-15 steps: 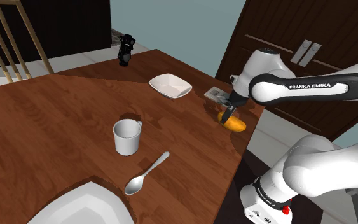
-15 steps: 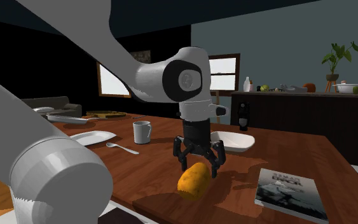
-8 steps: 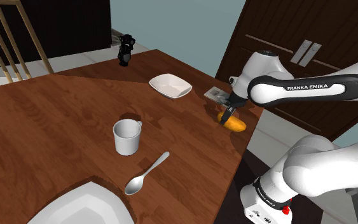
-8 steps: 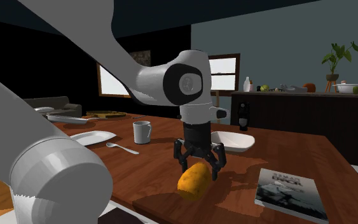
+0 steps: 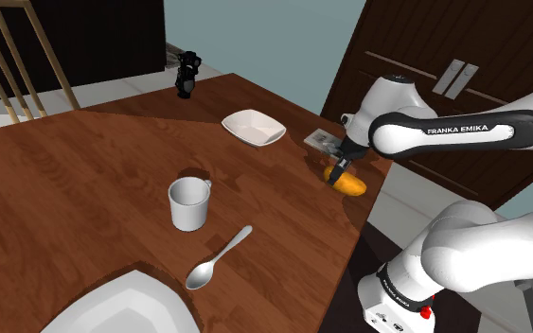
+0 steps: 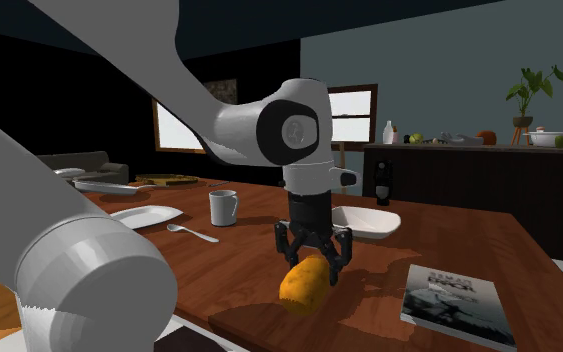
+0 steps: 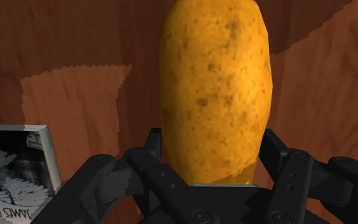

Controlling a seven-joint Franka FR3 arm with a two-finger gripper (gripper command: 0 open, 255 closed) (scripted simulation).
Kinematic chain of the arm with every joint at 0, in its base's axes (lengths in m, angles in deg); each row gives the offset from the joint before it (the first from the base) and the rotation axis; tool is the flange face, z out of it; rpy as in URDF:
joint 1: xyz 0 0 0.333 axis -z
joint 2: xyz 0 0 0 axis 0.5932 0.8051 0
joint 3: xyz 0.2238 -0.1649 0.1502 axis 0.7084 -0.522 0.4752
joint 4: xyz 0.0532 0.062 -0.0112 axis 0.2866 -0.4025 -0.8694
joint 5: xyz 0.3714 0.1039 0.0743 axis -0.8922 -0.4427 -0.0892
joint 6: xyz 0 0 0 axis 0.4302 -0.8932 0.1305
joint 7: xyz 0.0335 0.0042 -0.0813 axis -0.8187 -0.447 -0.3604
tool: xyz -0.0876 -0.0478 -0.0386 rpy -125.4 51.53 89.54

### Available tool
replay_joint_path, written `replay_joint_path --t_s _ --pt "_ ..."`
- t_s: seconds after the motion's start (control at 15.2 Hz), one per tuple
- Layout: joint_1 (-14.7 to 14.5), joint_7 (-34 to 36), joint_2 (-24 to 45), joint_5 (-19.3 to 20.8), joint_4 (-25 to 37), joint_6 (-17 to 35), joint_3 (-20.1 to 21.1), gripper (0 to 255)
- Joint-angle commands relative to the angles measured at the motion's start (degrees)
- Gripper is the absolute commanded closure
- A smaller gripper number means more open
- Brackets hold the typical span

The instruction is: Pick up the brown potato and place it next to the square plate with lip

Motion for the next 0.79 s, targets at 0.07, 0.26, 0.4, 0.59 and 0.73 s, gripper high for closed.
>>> replay_joint_path --t_s 0.07,0.26,0.4,0.59,0.73 --pt "0.0 0.0 0.0 0.0 0.0 0.0 0.0 255" --pt "-0.1 -0.1 -1.1 -0.2 1.0 -2.1 0.2 255" --pt "-0.1 -0.2 -2.0 -0.5 2.0 -4.1 0.4 255" --pt "-0.3 -0.4 -3.2 -0.9 3.7 -7.0 0.7 255" --pt "-0.4 -0.4 -3.9 -1.1 4.9 -8.9 0.9 255"
